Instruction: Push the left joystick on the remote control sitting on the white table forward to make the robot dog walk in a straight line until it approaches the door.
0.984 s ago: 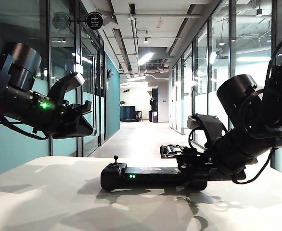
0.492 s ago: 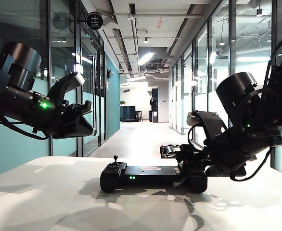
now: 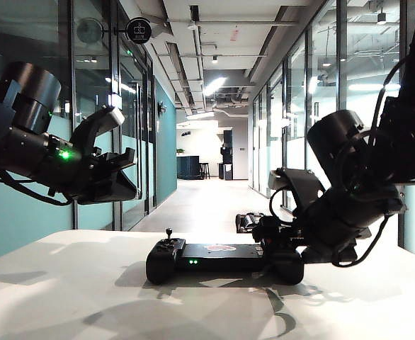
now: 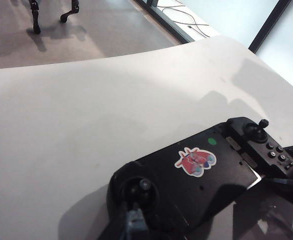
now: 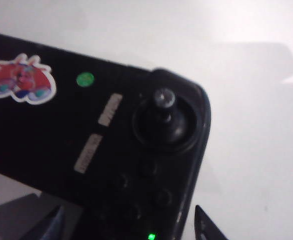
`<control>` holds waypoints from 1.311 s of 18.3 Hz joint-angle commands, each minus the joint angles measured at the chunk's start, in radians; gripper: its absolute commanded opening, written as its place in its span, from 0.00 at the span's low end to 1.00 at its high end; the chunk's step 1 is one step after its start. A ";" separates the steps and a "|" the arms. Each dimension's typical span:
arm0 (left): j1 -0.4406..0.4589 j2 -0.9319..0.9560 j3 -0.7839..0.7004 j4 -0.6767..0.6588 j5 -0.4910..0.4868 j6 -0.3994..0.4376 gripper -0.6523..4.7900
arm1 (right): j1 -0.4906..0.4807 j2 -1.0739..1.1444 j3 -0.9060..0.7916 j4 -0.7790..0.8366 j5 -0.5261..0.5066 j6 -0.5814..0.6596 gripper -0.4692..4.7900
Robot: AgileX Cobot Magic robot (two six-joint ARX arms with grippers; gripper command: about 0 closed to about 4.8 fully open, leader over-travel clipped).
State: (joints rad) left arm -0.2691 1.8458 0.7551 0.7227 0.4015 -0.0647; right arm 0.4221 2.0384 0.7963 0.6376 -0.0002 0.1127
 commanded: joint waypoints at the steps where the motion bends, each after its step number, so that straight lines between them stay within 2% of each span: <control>1: -0.002 -0.005 0.004 0.019 0.007 0.000 0.11 | 0.002 0.009 0.003 0.009 0.001 0.014 0.71; 3: -0.002 -0.005 0.004 0.019 0.007 0.000 0.11 | 0.002 0.009 0.004 0.010 0.002 0.014 0.67; 4: -0.002 -0.005 0.004 0.019 0.007 0.000 0.11 | 0.002 0.009 0.004 0.010 0.002 0.014 0.59; 8: -0.002 -0.005 0.003 0.019 0.007 0.000 0.11 | 0.002 0.009 0.004 0.010 0.002 0.014 0.58; 10: -0.002 -0.005 0.003 0.018 0.007 0.000 0.11 | 0.002 0.009 0.004 0.011 0.002 0.006 0.52; 17: -0.002 -0.005 0.003 0.018 0.007 0.000 0.11 | 0.002 0.009 0.004 0.018 -0.002 -0.043 0.52; 19: -0.002 -0.005 0.003 0.018 0.007 0.000 0.11 | 0.002 0.009 0.004 0.022 -0.002 -0.042 0.46; 23: -0.002 -0.005 0.003 0.016 0.007 0.000 0.11 | 0.002 0.009 0.004 0.060 0.006 -0.037 0.46; 24: -0.002 -0.005 0.003 0.015 0.007 0.000 0.11 | 0.002 0.009 0.004 0.072 0.026 -0.031 0.44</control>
State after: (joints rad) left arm -0.2707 1.8458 0.7547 0.7223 0.4015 -0.0647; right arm 0.4217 2.0533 0.7963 0.6601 0.0093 0.0666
